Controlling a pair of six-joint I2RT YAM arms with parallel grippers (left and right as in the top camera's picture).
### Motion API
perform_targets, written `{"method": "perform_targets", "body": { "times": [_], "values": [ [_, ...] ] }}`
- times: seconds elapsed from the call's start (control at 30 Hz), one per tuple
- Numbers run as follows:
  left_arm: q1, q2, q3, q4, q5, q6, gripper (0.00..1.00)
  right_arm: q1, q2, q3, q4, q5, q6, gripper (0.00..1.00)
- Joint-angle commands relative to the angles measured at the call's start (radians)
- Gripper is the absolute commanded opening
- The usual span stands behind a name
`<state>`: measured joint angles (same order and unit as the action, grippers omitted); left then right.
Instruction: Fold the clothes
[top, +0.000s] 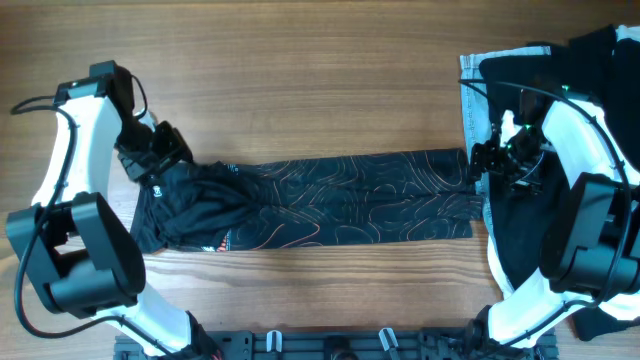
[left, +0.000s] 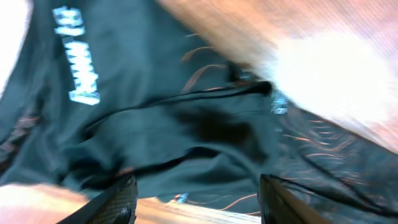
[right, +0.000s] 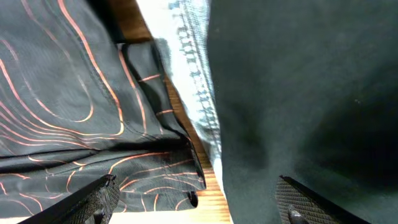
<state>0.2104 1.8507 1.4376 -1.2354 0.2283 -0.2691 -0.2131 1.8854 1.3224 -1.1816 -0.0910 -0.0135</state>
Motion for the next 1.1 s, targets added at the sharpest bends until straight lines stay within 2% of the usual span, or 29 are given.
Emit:
{"method": "perform_targets", "body": {
  "times": [0.0, 0.2, 0.33, 0.6, 0.77, 1.07],
  "values": [
    [-0.024, -0.02, -0.006, 0.014, 0.066, 0.026, 0.65, 0.005, -0.017, -0.008, 0.008, -0.092, -0.107, 0.89],
    [-0.023, -0.02, -0.006, 0.01, 0.066, 0.026, 0.65, 0.005, -0.015, -0.011, 0.006, -0.1, -0.118, 0.92],
    [-0.023, -0.02, -0.006, 0.01, 0.066, 0.026, 0.66, 0.006, -0.013, -0.09, 0.044, -0.151, -0.137, 0.91],
    [-0.023, -0.02, -0.006, 0.017, 0.066, 0.026, 0.68, 0.006, -0.011, -0.236, 0.243, -0.19, -0.066, 0.82],
    [-0.023, -0.02, -0.006, 0.017, 0.066, 0.026, 0.69, 0.019, -0.011, -0.235, 0.216, -0.256, -0.065, 0.75],
    [-0.023, -0.02, -0.006, 0.018, 0.066, 0.026, 0.7, 0.027, -0.012, -0.201, 0.162, -0.276, -0.066, 0.77]
  ]
}}
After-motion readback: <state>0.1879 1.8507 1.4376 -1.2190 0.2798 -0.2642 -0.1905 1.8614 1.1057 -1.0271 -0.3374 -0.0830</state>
